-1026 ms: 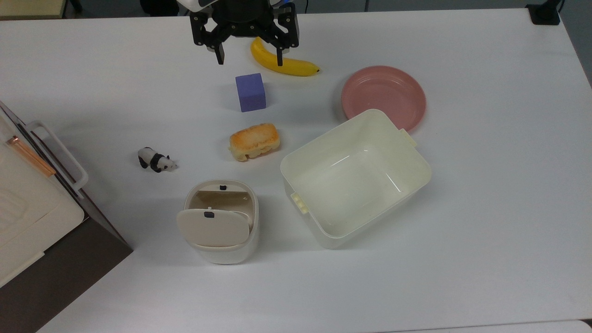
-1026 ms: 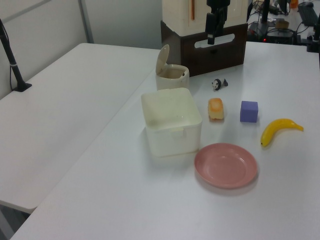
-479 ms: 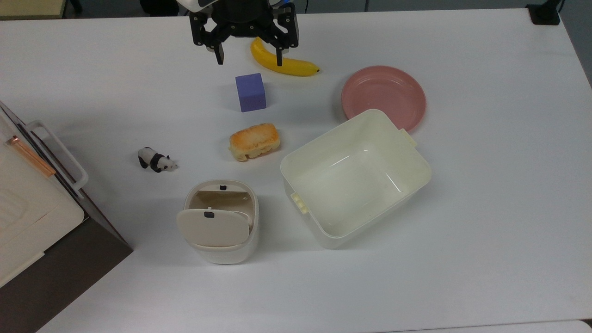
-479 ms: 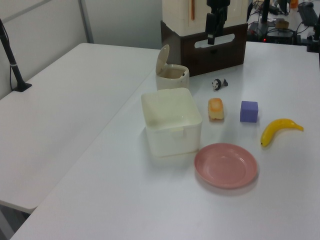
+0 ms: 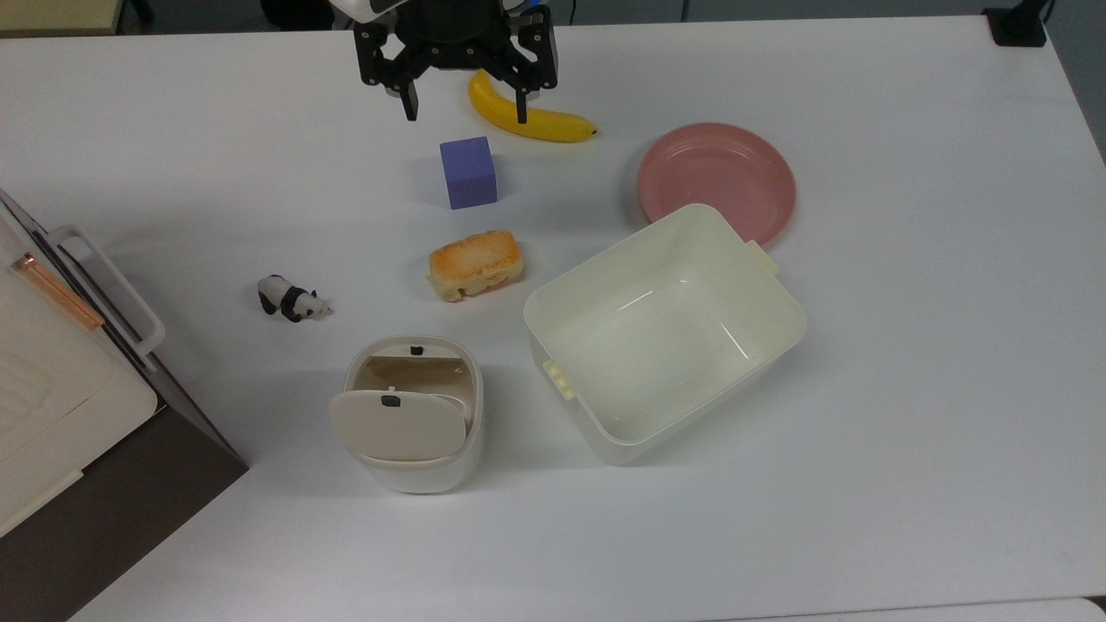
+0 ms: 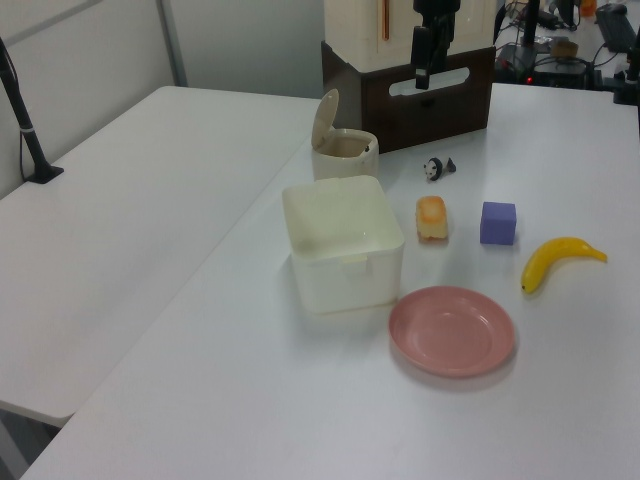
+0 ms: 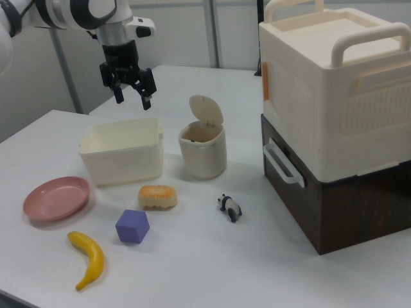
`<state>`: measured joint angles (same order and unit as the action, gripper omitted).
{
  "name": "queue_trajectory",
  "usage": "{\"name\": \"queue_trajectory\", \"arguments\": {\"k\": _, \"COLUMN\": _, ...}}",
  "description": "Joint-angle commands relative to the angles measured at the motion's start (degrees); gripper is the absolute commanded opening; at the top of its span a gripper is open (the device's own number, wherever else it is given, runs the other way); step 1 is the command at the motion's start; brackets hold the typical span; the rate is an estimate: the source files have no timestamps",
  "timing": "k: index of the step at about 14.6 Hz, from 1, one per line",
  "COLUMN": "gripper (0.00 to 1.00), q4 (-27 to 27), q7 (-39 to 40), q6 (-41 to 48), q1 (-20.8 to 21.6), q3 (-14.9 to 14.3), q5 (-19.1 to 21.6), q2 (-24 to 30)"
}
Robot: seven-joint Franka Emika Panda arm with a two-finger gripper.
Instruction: Close the trash can
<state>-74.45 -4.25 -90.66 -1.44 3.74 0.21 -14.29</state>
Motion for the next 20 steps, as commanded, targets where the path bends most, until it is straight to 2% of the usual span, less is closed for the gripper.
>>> {"name": "queue_trajectory", "arguments": {"k": 1, "gripper": 0.77, "q4": -2.01, "q7": 1.53, "q6": -2.07, "q1": 0.30, "q3": -0.40, "q5": -0.21, "q2": 0.67}}
{"name": "queue_trajectory", "arguments": {"k": 2, "gripper": 0.52, "q4": -1.93, "q7": 1.18, "q6": -3.03, "q1": 0.39, "q3": -0.40, "q5": -0.21, "q2": 0.23}}
{"name": "queue_trajectory", "arguments": {"k": 3, "gripper": 0.39, "q4": -1.84, "q7": 0.83, "q6": -4.52, "q1": 0.39, "q3": -0.31, "q5": -0.21, "q2": -0.04}}
{"name": "queue_trajectory", "arguments": {"k": 4, "gripper": 0.20, "q4": -1.84, "q7": 0.65, "q6": -6.18, "q1": 0.48, "q3": -0.31, "q5": -0.47, "q2": -0.21}}
{"name": "queue_trajectory", "arguments": {"k": 5, "gripper": 0.06, "q4": -1.84, "q7": 0.56, "q6": -7.77, "q1": 0.48, "q3": -0.31, "q5": -0.56, "q2": -0.74}}
{"name": "queue_trajectory", "arguments": {"k": 6, "gripper": 0.00, "q4": -1.75, "q7": 0.12, "q6": -8.83, "q1": 0.48, "q3": -0.23, "q5": -1.00, "q2": -1.09}}
{"name": "queue_trajectory", "arguments": {"k": 9, "gripper": 0.00, "q4": -1.66, "q7": -2.85, "q6": -16.71, "q1": 0.48, "q3": -0.14, "q5": -3.71, "q2": -3.28}}
{"name": "queue_trajectory", "arguments": {"k": 13, "gripper": 0.00, "q4": 0.61, "q7": -13.13, "q6": -40.16, "q1": 0.30, "q3": -0.49, "q5": -14.25, "q2": -12.58}}
{"name": "queue_trajectory", "arguments": {"k": 15, "gripper": 0.00, "q4": 1.50, "q7": -14.99, "q6": -44.94, "q1": 0.30, "q3": -0.49, "q5": -17.34, "q2": -14.45}}
{"name": "queue_trajectory", "arguments": {"k": 17, "gripper": 0.00, "q4": 1.59, "q7": -15.44, "q6": -49.07, "q1": 0.04, "q3": -0.49, "q5": -17.61, "q2": -14.54}}
{"name": "queue_trajectory", "arguments": {"k": 20, "gripper": 0.00, "q4": 2.11, "q7": -15.44, "q6": -50.32, "q1": 0.04, "q3": -0.40, "q5": -17.70, "q2": -14.19}}
